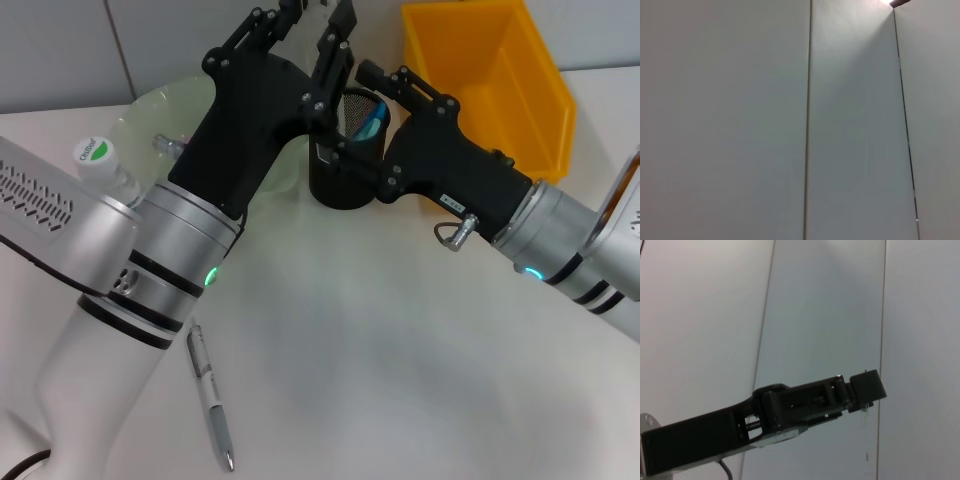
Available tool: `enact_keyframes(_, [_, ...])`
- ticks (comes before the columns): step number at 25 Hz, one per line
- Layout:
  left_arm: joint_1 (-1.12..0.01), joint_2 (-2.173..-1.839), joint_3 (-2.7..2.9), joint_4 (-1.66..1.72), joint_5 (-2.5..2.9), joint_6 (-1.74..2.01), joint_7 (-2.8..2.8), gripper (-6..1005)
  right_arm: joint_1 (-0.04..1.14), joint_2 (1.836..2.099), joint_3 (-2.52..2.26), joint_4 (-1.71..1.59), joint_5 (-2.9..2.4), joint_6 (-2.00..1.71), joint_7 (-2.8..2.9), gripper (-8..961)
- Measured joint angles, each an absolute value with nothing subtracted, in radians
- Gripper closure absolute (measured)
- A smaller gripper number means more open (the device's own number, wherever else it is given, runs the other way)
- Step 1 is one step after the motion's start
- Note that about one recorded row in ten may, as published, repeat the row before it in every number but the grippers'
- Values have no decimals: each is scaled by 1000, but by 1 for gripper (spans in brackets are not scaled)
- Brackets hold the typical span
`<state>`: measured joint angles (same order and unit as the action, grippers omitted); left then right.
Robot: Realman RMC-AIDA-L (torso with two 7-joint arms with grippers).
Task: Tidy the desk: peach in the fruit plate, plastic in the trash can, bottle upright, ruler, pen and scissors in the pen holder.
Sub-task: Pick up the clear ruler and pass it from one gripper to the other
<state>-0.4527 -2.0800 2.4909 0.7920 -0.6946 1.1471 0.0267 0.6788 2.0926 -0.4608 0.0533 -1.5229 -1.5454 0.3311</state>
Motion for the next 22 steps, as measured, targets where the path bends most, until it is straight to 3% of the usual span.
enact_keyframes(8, [-454, -2080, 2494, 791, -696, 1147, 28, 585, 706, 2093, -448, 83, -1523, -1542, 290, 200])
enact_keyframes(19, [-450, -2080, 2501, 791, -697, 1153, 29, 582, 725, 2092, -404, 120, -1525, -1521, 256, 375])
enact_keyframes(22, [-451, -2080, 2502, 791, -697, 1150, 29, 581, 726, 2092, -403, 121, -1528, -1521, 255, 497])
